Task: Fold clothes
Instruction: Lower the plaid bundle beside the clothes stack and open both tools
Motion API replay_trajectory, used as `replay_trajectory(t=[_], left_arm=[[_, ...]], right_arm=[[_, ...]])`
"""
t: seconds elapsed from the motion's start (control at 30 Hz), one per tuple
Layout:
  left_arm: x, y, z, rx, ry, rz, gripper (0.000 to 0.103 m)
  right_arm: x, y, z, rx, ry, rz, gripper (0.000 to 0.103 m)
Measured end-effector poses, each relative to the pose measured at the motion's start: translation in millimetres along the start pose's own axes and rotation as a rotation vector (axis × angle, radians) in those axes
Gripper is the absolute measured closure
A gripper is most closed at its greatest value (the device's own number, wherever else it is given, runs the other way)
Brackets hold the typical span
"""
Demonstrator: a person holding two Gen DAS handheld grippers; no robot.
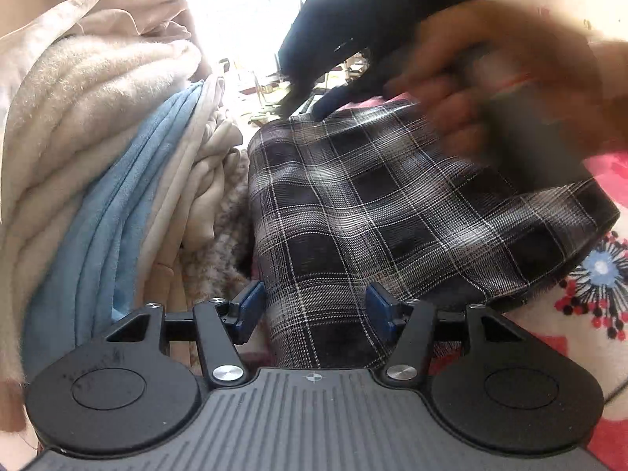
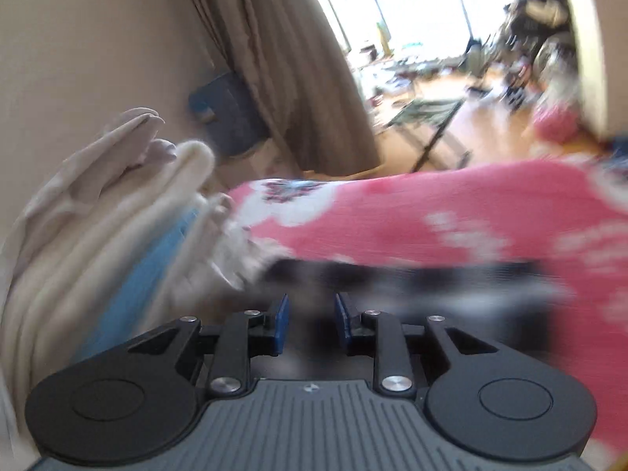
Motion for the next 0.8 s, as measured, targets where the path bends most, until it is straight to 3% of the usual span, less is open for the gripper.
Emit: replay_trajectory(t=[0.1, 0.13, 0.2, 0.27, 0.3, 0.43, 0.5, 0.57, 0.63, 0.7, 0.8], left_arm=[[-1.6, 0.0, -2.2, -0.011, -0.001, 0.004, 0.046], [-2.2, -0.2, -2.4, -0.014, -0.002, 0.005, 0.046], [-2.0, -2.0, -3.5, -0.019, -0.008, 0.000, 0.046], [1.6, -9.0, -10.3, -0.020, -0.024, -0.004, 0.046], [0.9, -8.9, -10.2, -0.016, -0.045, 0.000, 0.045], [2.0, -5.7, -5.0, -0.001, -0.116, 0.015, 0.045], [1.4, -0.3, -4.1, -0.004, -0.128, 0.028, 0.045], [-3.6, 0.6, -4.1, -0.006, -0.118, 0.029, 0.045], [-9.6, -4.1, -1.6, 0.013, -0.122, 0.011, 0.045], [-16.7, -3.2, -0.3, 0.040, -0.130, 0.012, 0.045], [-21.6, 12.5, -1.1, 0.047, -0.095, 0.007, 0.045]], right_arm=[[-22.8, 49.8, 41.8, -0.105, 0.020, 0.007, 0.074], [-29.0, 48.5, 56.1, -0.143, 0.020, -0.009, 0.074], [-51.6, 26.4, 92.0, -0.214, -0.006, -0.136, 0.073], [-57.1, 35.5, 115.7, -0.240, -0.146, -0.117, 0.073], [-54.2, 53.0, 114.8, -0.209, -0.174, -0.064, 0.073], [-55.6, 127.3, 71.2, -0.144, -0.011, 0.086, 0.073], [-74.0, 128.0, 39.7, -0.064, 0.046, 0.055, 0.073], [-98.4, 100.3, 20.8, -0.059, 0.102, -0.033, 0.075], [-129.3, 63.2, 22.2, -0.149, 0.119, -0.141, 0.075], [-138.8, 59.3, 24.4, -0.196, 0.063, -0.137, 0.075], [-136.8, 100.2, 1.7, -0.165, 0.010, -0.065, 0.072]])
Point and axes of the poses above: each gripper's, at about its wrist camera, not at the fingertips, and y roughly against the way its jaws point, z to its right, x to its top, the point moved 9 cm from there along -y, roughly the way its jaws point
